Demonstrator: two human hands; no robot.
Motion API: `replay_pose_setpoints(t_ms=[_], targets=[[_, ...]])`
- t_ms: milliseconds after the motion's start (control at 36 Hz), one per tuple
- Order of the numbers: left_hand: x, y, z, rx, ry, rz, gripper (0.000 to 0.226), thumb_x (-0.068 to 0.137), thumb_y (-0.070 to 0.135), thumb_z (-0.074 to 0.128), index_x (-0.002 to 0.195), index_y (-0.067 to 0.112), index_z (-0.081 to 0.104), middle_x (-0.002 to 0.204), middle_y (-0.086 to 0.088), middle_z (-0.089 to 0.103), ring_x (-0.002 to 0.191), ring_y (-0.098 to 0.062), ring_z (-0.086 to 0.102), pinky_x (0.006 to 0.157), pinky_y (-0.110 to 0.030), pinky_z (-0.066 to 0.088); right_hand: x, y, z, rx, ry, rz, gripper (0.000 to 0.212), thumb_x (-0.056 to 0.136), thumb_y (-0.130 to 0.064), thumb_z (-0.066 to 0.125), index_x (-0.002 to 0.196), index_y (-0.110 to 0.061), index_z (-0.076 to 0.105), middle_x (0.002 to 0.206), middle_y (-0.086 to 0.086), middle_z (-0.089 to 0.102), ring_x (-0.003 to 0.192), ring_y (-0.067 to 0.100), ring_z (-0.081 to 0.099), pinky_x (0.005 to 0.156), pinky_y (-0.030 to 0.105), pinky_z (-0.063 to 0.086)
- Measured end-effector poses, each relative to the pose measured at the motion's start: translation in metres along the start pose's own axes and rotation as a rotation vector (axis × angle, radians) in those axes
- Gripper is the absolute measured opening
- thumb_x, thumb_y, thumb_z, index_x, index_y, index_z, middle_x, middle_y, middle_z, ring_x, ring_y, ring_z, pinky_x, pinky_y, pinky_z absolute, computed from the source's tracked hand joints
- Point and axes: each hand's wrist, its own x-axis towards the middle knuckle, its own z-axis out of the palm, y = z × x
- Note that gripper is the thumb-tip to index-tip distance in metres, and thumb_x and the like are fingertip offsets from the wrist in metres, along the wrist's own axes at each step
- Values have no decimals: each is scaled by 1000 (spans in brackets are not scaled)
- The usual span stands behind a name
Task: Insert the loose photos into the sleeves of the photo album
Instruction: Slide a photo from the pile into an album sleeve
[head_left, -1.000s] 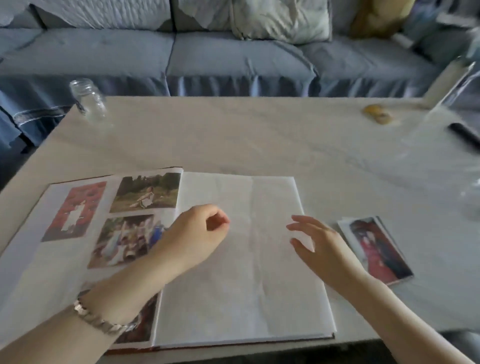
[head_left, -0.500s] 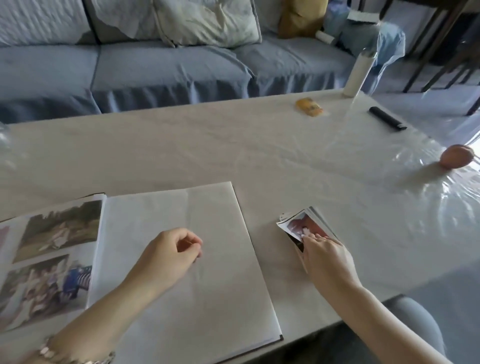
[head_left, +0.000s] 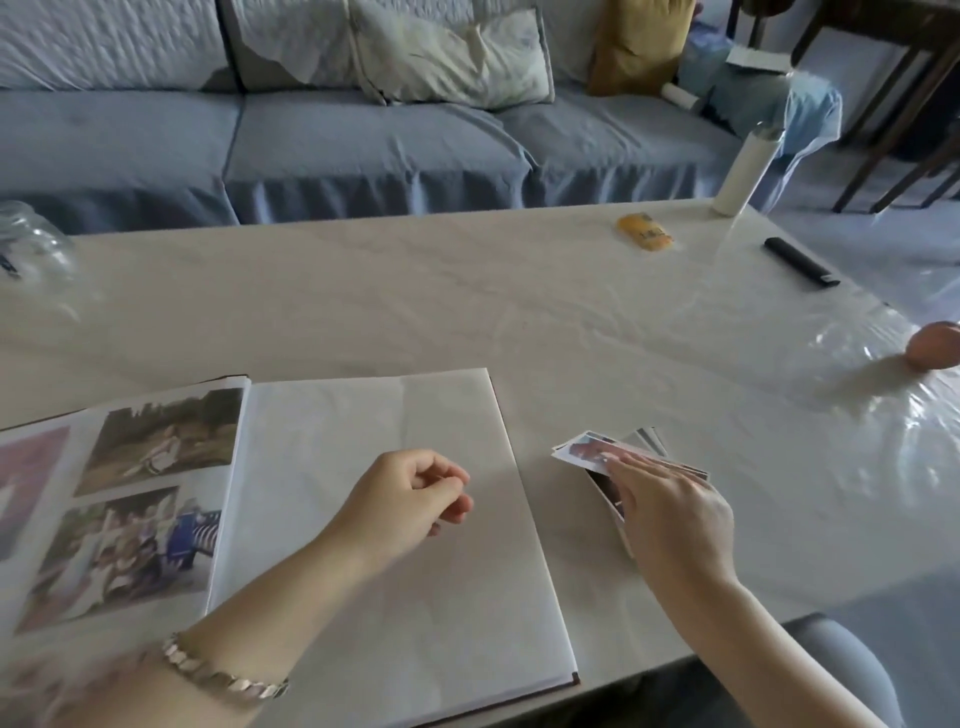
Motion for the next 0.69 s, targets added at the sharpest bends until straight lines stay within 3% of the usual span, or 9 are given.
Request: replay_pose_setpoints(t_ms=[56, 111, 194, 278, 361, 444, 500, 611, 694], targets=[[-1, 2, 1, -5, -9, 16, 17, 92, 6, 51, 83, 13, 63, 68, 4, 71, 64, -5, 67, 62, -20, 49, 2, -2, 2, 6, -31, 24, 37, 44, -8, 89, 74, -25, 77, 75, -9, 73, 62, 8, 69, 53, 14, 47], [-1, 2, 1, -12, -7, 32, 17, 92, 6, 51, 84, 13, 64, 69, 4, 71, 66, -6, 68, 63, -21, 49, 1, -7, -1, -158, -139, 82, 28, 60, -21, 86, 85, -29, 76, 81, -11, 73, 70, 9, 69, 54, 15, 47], [0, 1, -3, -22, -3, 40, 17, 92, 6, 50, 84, 13, 64, 68, 4, 71, 66, -6, 68, 64, -22, 49, -5, -4, 6, -233, -280, 102, 30, 98, -44, 38, 117, -38, 60, 109, -17, 66, 99, 8, 62, 70, 21, 43], [4, 0, -5, -39, -3, 19, 15, 92, 7, 51, 85, 12, 64, 71, 2, 71, 65, -7, 67, 64, -22, 50, -6, -5, 0, -124, -185, 143, 30, 99, -37, 38, 115, -34, 65, 112, -16, 66, 101, 11, 63, 71, 22, 43], [5, 0, -3, -112, -17, -27, 11, 93, 16, 55, 89, 11, 64, 86, -5, 72, 74, -12, 69, 71, -28, 53, -4, -14, -3, 53, 93, 70, 28, 85, -23, 51, 77, -15, 76, 82, 0, 74, 73, 15, 71, 57, 19, 46], [2, 6, -1, -272, -112, -80, 20, 91, 32, 56, 97, 15, 63, 101, -6, 70, 85, -17, 70, 75, -32, 56, 0, -44, -14, 201, 297, -123, 28, 84, -20, 50, 85, -12, 77, 89, 2, 74, 84, 17, 70, 74, 21, 48], [-3, 10, -1, -368, -172, -89, 28, 91, 38, 54, 105, 16, 63, 106, -6, 69, 89, -19, 70, 76, -34, 57, 3, -68, -18, 245, 316, -262, 26, 84, -20, 51, 87, -14, 77, 89, -1, 73, 84, 16, 70, 73, 23, 53], [-11, 6, -17, -375, 67, 15, 17, 94, 24, 55, 97, 12, 66, 91, -9, 73, 78, -19, 72, 70, -31, 59, 9, -110, -11, 329, 203, -508, 14, 77, -22, 66, 83, -17, 77, 88, -5, 74, 85, 13, 70, 75, 29, 56], [-16, -8, -47, -239, 236, 58, 17, 93, 10, 55, 78, 12, 63, 72, -5, 69, 66, -18, 68, 65, -33, 59, 17, -141, -8, 498, -28, -504, 30, 76, -42, 64, 94, -20, 75, 106, -6, 70, 100, 12, 63, 89, 28, 45]])
